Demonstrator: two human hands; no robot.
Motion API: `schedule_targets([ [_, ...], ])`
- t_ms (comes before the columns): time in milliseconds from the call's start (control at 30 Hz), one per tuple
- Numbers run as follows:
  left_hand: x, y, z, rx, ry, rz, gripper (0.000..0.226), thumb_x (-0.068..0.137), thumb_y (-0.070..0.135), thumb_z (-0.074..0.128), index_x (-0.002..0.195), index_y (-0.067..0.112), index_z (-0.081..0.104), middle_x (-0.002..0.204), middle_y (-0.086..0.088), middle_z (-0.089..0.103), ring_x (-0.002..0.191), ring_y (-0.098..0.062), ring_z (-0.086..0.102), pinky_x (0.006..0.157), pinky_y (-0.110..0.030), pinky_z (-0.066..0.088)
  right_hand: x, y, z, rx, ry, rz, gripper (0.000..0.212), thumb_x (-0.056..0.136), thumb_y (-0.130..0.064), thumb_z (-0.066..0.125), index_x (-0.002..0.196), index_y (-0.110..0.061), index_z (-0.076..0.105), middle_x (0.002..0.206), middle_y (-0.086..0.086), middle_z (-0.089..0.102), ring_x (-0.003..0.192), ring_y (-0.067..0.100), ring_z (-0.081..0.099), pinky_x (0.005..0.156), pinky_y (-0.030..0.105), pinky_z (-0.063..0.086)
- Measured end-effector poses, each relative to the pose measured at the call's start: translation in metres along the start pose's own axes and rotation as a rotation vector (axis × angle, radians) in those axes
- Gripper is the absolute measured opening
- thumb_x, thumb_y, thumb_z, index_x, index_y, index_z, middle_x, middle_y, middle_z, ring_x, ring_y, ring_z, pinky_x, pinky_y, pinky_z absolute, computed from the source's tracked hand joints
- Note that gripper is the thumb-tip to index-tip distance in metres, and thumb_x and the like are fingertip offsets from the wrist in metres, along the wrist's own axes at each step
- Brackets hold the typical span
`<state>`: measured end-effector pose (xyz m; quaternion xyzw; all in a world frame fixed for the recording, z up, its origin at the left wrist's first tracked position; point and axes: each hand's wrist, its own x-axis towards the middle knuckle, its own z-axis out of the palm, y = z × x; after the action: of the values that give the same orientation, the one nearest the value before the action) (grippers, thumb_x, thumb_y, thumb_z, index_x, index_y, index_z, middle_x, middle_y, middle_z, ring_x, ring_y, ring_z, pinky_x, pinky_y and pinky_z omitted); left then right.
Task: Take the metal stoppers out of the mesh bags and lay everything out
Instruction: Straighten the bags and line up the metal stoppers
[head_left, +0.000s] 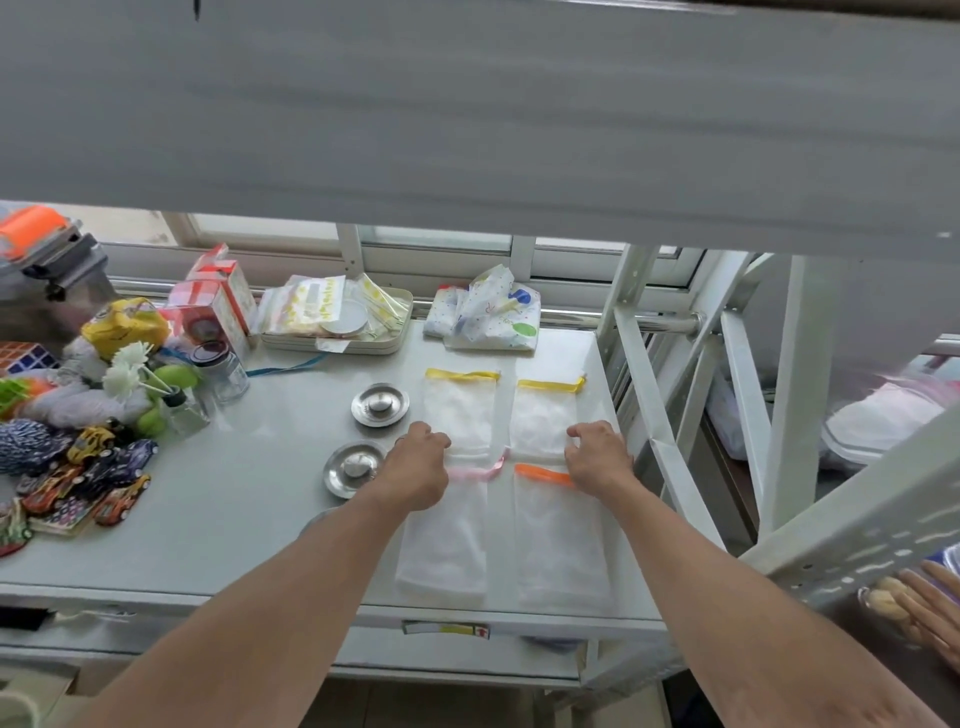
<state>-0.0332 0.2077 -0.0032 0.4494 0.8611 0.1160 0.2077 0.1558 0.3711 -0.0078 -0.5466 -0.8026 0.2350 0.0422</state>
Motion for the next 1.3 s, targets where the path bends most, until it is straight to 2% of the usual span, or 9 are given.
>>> schedule_targets([
  [133,-0.011,-0.012,-0.012,-0.113,0.135,0.032,0.046,0.094,0.004,0.047,0.137,0.016,0.056,0.149,-0.007,0.041,0.136,-0.027,0.044,0.109,-0.037,0.038,-0.028,-0.010,-0.007,0.169,0.155,-0.038,0.039,0.094,-0.011,0.053,0.132,-0.013,0.060,0.141,0.013,0.052,0.130,0.033,0.048,0.108,0.044,0.042],
  [267,-0.022,-0.053,-0.038,-0.170,0.301,-0.014,0.039,0.087,0.003,0.055,0.123,0.014,0.067,0.137,-0.007,0.052,0.125,-0.030,0.055,0.103,-0.035,0.041,-0.093,-0.041,0.007,0.277,0.265,-0.315,0.031,0.085,-0.001,0.066,0.114,-0.010,0.070,0.121,0.010,0.066,0.115,0.029,0.059,0.102,0.040,0.047],
  [367,-0.031,-0.093,-0.047,-0.171,0.242,-0.081,0.034,0.088,0.012,0.062,0.121,0.016,0.068,0.135,-0.009,0.054,0.122,-0.030,0.056,0.103,-0.035,0.041,-0.149,-0.071,0.040,0.241,0.196,-0.541,0.032,0.081,-0.006,0.071,0.112,-0.012,0.071,0.121,0.007,0.067,0.115,0.026,0.060,0.103,0.038,0.049],
  [500,-0.045,-0.127,-0.048,-0.205,0.056,0.037,0.043,0.081,0.020,0.075,0.123,0.018,0.067,0.133,-0.008,0.053,0.123,-0.025,0.056,0.102,-0.025,0.036,-0.201,-0.116,0.086,0.066,0.014,-0.759,0.043,0.087,-0.026,0.063,0.129,-0.019,0.060,0.145,0.005,0.052,0.133,0.023,0.047,0.112,0.038,0.042],
  [633,-0.044,-0.138,-0.047,-0.203,0.006,0.140,0.055,0.078,0.026,0.081,0.129,0.016,0.064,0.133,-0.008,0.053,0.122,-0.023,0.055,0.105,-0.026,0.037,-0.213,-0.143,0.119,-0.156,-0.082,-0.743,0.050,0.087,-0.026,0.061,0.135,-0.017,0.052,0.157,0.010,0.040,0.145,0.031,0.035,0.119,0.043,0.031],
  [767,-0.042,-0.140,-0.045,-0.207,0.013,0.184,0.055,0.078,0.021,0.079,0.129,0.015,0.063,0.133,-0.007,0.054,0.123,-0.024,0.055,0.104,-0.027,0.038,-0.215,-0.147,0.135,-0.229,-0.021,-0.685,0.048,0.072,-0.024,0.071,0.119,-0.019,0.064,0.143,0.008,0.057,0.130,0.031,0.054,0.108,0.040,0.047],
  [1033,-0.004,-0.126,-0.066,-0.075,-0.041,0.265,0.049,0.097,0.032,0.053,0.145,0.021,0.051,0.162,0.000,0.035,0.146,-0.027,0.033,0.116,-0.039,0.029,-0.224,-0.151,0.146,-0.238,0.061,-0.639,0.046,0.070,-0.023,0.064,0.116,-0.020,0.066,0.139,0.007,0.061,0.126,0.025,0.060,0.099,0.035,0.054],
  [1133,0.024,-0.124,-0.067,0.075,-0.132,0.337,0.043,0.100,0.040,0.037,0.136,0.027,0.057,0.165,0.004,0.030,0.154,-0.024,0.021,0.120,-0.044,0.027,-0.224,-0.151,0.148,-0.200,0.078,-0.638,0.046,0.066,-0.024,0.064,0.113,-0.022,0.067,0.136,0.003,0.063,0.123,0.022,0.061,0.097,0.031,0.054],
  [1300,0.058,-0.130,-0.063,0.228,-0.178,0.391,0.076,0.086,0.052,0.006,0.129,0.017,0.059,0.164,-0.004,0.031,0.153,-0.027,0.016,0.121,-0.045,0.015,-0.223,-0.150,0.154,-0.139,0.088,-0.617,0.041,0.063,-0.025,0.061,0.104,-0.024,0.069,0.134,0.001,0.065,0.119,0.020,0.064,0.095,0.029,0.055],
])
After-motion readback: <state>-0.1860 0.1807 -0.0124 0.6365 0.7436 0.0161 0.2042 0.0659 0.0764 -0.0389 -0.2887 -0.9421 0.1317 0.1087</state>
